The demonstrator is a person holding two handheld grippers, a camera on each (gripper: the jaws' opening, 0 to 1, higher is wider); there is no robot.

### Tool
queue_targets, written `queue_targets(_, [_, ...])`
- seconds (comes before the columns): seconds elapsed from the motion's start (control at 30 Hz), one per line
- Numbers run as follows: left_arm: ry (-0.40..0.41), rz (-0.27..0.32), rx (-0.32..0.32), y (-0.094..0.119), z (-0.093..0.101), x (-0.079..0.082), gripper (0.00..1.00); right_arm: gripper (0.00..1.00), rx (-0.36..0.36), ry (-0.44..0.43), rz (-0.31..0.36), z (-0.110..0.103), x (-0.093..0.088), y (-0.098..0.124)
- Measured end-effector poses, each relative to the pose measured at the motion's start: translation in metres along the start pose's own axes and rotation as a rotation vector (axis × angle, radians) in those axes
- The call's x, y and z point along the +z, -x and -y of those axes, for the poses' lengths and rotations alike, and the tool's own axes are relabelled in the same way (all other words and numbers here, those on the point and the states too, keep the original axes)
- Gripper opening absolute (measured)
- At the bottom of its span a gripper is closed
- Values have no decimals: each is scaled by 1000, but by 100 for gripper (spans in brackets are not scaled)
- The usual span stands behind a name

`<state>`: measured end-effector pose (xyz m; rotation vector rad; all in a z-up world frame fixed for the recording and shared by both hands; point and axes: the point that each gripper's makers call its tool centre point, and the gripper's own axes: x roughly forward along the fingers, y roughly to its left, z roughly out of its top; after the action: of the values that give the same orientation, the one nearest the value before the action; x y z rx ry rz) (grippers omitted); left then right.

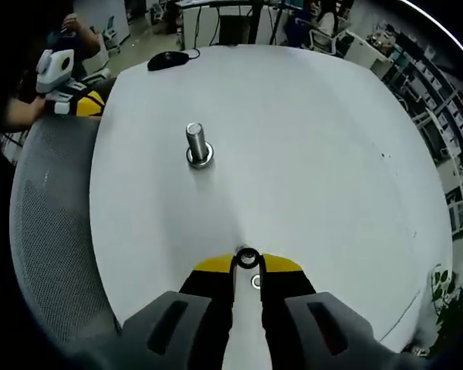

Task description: Place the washer onto the threaded stud by aligning its center hole with the stud, sliding it down to the base, and recovering from edge contact or off-axis alignment until the washer reaches the visible bottom stop.

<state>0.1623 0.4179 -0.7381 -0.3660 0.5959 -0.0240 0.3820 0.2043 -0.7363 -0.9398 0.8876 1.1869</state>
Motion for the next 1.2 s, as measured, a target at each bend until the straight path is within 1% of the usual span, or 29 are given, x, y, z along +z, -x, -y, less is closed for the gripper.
queue_targets(0.17, [0, 3, -1, 0, 0, 0, 2, 13, 19, -1, -18, -1, 0, -4])
queue_targets(0.3, [1, 5, -1, 0, 0, 0, 2, 13, 27, 19, -40, -2, -2, -10])
queue_targets(0.67, [5, 4, -3, 0, -1, 0, 2, 13, 39, 23, -89, 1, -13, -31])
queue_targets(0.87, [7, 5, -5, 0, -1, 0, 2, 13, 38, 40, -131, 1, -19, -43])
queue_targets(1.1, [8, 6, -6, 0, -1, 0, 2, 14, 50, 20, -154, 1, -24, -51])
queue_targets(1.17, [8, 7, -6, 0, -1, 1, 2, 14, 58, 23, -156, 1, -26, -52])
queue_targets(1.2, [8, 7, -6, 0, -1, 1, 2, 14, 63, 24, -146, 0, -25, -52])
